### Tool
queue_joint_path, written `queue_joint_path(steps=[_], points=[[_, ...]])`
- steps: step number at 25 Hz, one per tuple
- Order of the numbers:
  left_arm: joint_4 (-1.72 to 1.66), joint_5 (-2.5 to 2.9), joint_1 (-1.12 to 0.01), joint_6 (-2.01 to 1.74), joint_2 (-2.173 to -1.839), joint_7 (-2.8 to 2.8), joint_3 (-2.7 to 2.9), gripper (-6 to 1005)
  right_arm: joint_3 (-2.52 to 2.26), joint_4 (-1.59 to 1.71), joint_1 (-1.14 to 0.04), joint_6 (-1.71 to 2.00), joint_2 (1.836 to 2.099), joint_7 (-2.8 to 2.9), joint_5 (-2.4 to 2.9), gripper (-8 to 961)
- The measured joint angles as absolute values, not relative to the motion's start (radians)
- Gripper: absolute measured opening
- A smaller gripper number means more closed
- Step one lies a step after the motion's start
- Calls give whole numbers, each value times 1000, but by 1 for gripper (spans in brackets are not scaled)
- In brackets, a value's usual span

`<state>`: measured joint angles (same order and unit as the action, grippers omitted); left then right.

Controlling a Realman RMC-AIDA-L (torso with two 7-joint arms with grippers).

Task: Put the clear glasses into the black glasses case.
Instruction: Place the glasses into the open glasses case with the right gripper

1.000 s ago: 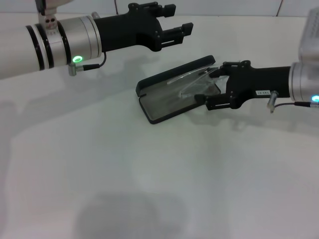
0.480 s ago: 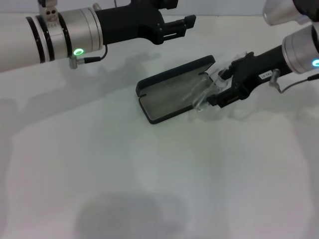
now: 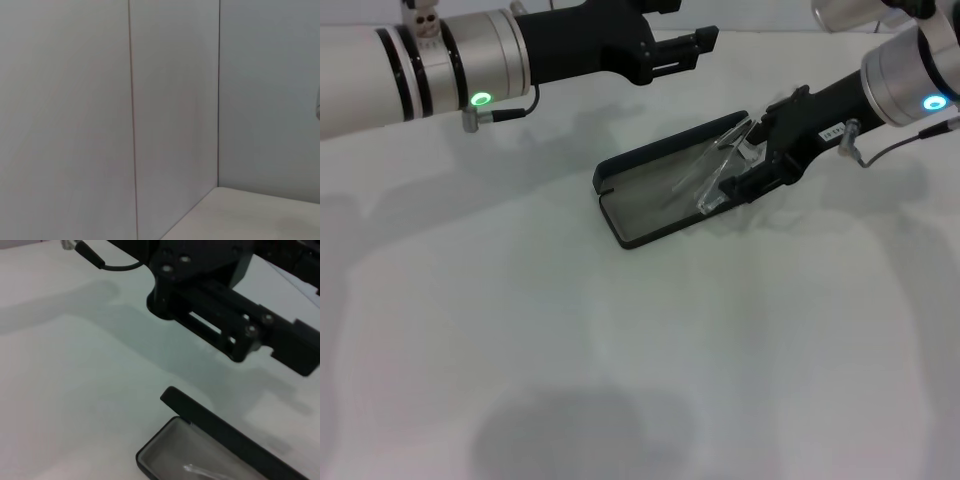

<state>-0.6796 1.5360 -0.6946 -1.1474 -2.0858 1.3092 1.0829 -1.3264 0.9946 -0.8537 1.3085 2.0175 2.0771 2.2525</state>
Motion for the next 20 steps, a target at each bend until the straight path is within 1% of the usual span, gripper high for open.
queue_joint_path(steps=[9, 18, 20], points=[[-681, 1536, -694, -1130, -2084, 1302, 1079, 639, -1333, 995, -838, 1260, 2020, 2064, 2251, 741], [-681, 1536, -702, -1124, -2085, 1302, 1083, 639, -1333, 996, -814, 1295, 2023, 2003, 2179, 524], [-681, 1536, -702, -1124, -2085, 1302, 1083, 639, -1332, 999, -800, 1285, 2021, 1991, 2162, 432]])
